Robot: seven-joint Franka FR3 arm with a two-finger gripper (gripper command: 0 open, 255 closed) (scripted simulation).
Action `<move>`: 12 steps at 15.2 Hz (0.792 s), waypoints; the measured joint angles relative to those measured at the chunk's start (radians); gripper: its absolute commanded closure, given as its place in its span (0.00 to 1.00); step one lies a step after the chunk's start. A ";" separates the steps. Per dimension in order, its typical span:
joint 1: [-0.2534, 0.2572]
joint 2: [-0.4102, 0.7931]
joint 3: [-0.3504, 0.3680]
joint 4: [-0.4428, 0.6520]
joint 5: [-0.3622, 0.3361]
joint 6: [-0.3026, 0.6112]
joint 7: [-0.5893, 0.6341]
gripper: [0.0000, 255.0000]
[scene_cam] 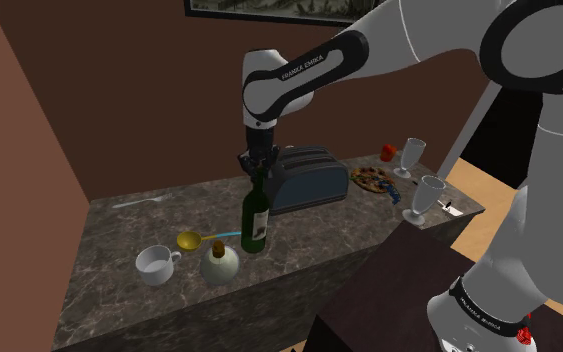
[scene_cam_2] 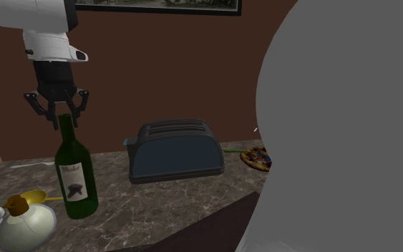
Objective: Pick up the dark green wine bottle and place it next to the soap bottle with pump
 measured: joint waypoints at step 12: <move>-0.001 0.058 0.002 -0.027 0.006 0.085 -0.008 1.00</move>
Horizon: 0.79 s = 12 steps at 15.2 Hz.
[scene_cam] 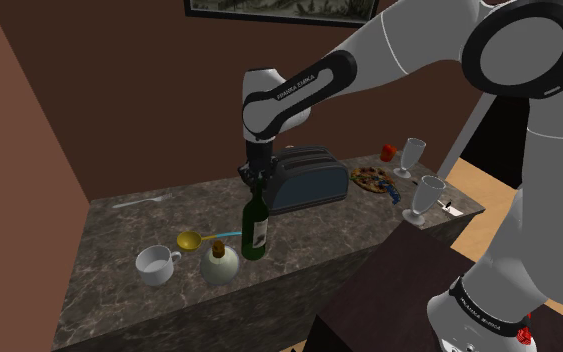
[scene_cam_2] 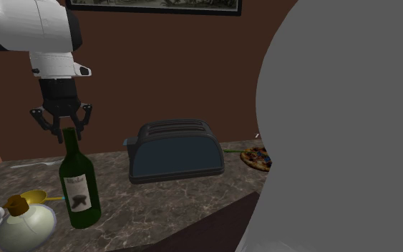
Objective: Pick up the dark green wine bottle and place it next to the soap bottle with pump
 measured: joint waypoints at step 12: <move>-0.003 -0.041 -0.004 0.043 -0.005 -0.082 0.002 0.00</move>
